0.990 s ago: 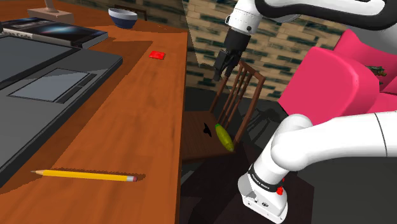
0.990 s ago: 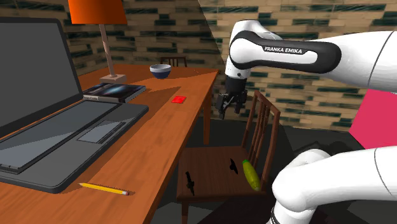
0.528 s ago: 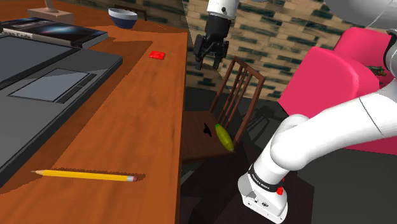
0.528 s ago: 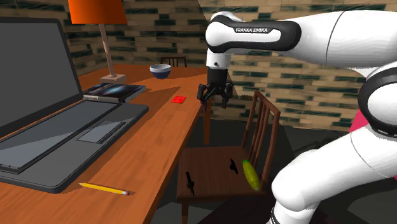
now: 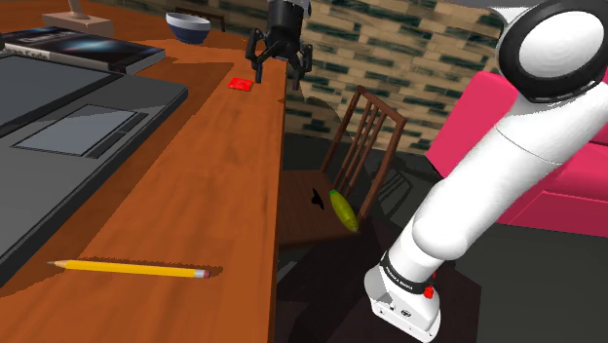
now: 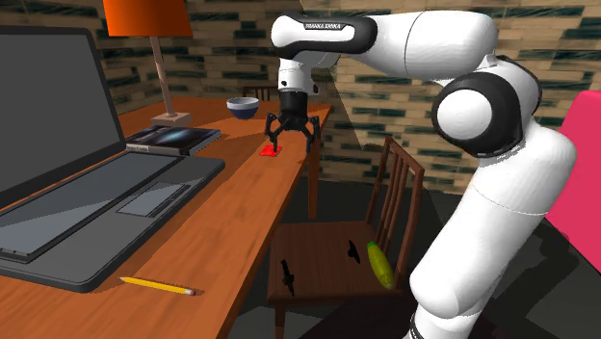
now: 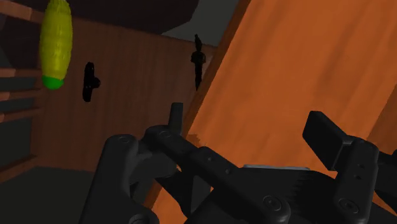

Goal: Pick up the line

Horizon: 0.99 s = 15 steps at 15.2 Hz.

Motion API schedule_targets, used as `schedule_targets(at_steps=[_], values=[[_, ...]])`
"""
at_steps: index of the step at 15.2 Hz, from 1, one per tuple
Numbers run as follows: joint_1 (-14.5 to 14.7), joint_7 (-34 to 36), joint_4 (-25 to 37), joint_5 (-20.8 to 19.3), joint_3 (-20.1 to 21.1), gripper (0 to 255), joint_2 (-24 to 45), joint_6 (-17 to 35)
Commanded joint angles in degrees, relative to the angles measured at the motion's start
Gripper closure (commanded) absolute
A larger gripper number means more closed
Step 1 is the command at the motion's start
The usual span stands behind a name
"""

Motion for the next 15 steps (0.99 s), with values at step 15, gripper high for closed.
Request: schedule_targets(at_steps=[15], values=[[-1.7,22.3,32.6,9.6,-1.6,0,30.3,-10.4]])
